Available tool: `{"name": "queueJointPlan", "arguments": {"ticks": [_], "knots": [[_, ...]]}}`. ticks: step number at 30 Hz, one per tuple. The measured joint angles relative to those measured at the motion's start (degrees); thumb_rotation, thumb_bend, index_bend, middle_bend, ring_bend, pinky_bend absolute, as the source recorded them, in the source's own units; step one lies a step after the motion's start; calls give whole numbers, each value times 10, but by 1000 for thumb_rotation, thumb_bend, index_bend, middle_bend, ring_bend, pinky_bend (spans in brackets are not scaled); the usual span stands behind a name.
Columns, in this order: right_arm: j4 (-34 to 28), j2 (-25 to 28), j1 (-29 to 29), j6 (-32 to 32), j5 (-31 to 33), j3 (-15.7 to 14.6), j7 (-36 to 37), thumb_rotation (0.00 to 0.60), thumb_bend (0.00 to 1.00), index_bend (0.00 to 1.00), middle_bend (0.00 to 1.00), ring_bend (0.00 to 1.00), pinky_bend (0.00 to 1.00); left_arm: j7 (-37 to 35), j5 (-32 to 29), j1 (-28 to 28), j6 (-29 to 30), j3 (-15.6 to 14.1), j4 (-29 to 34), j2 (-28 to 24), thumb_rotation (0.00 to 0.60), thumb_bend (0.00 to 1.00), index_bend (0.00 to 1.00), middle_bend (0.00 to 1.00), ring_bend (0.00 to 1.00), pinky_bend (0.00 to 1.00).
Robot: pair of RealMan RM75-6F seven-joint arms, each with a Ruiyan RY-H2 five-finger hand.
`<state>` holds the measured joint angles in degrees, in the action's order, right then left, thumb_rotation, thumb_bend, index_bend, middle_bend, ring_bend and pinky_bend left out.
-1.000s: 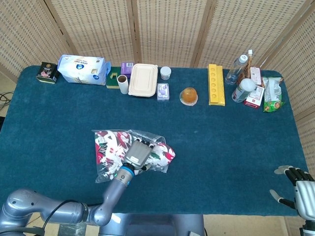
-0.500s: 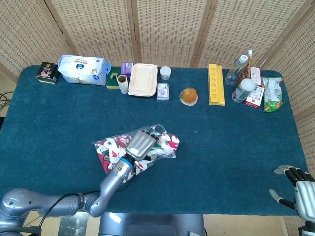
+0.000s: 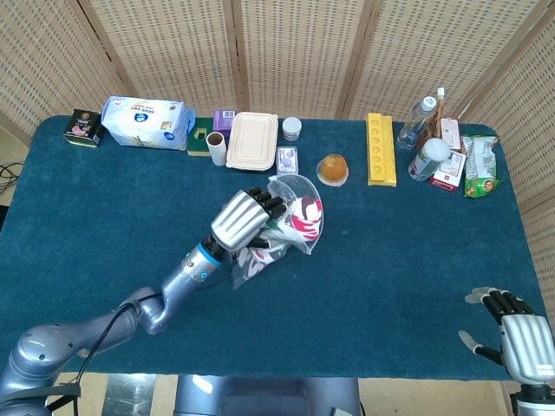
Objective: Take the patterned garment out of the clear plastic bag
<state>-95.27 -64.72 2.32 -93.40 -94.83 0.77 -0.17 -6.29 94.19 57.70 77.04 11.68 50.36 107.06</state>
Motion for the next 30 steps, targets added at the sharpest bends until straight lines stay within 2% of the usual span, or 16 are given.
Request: {"name": "queueJointPlan", "arguments": {"ticks": [5, 9, 18, 24, 30], "knots": [[-13, -2, -12, 5, -4, 10, -20, 600, 200, 369, 384, 359, 434, -117, 56, 36, 82, -13, -156, 41, 600, 332, 700, 565, 601, 593], [-22, 3, -25, 3, -13, 24, -17, 600, 197, 362, 402, 398, 468, -186, 80, 55, 116, -30, -235, 85, 600, 332, 700, 565, 601, 589], [-41, 21, -85, -2, -52, 74, 19, 600, 191, 338, 410, 428, 497, -245, 94, 71, 122, -74, -321, 162, 600, 336, 700, 565, 601, 587], [-58, 27, -104, 13, -80, 71, 1, 600, 192, 338, 410, 437, 506, -258, 89, 75, 124, -91, -343, 183, 600, 336, 700, 565, 601, 587], [-79, 25, -119, 40, -104, 55, -25, 600, 194, 336, 410, 437, 512, -263, 82, 77, 125, -100, -353, 193, 600, 336, 700, 565, 601, 587]]}}
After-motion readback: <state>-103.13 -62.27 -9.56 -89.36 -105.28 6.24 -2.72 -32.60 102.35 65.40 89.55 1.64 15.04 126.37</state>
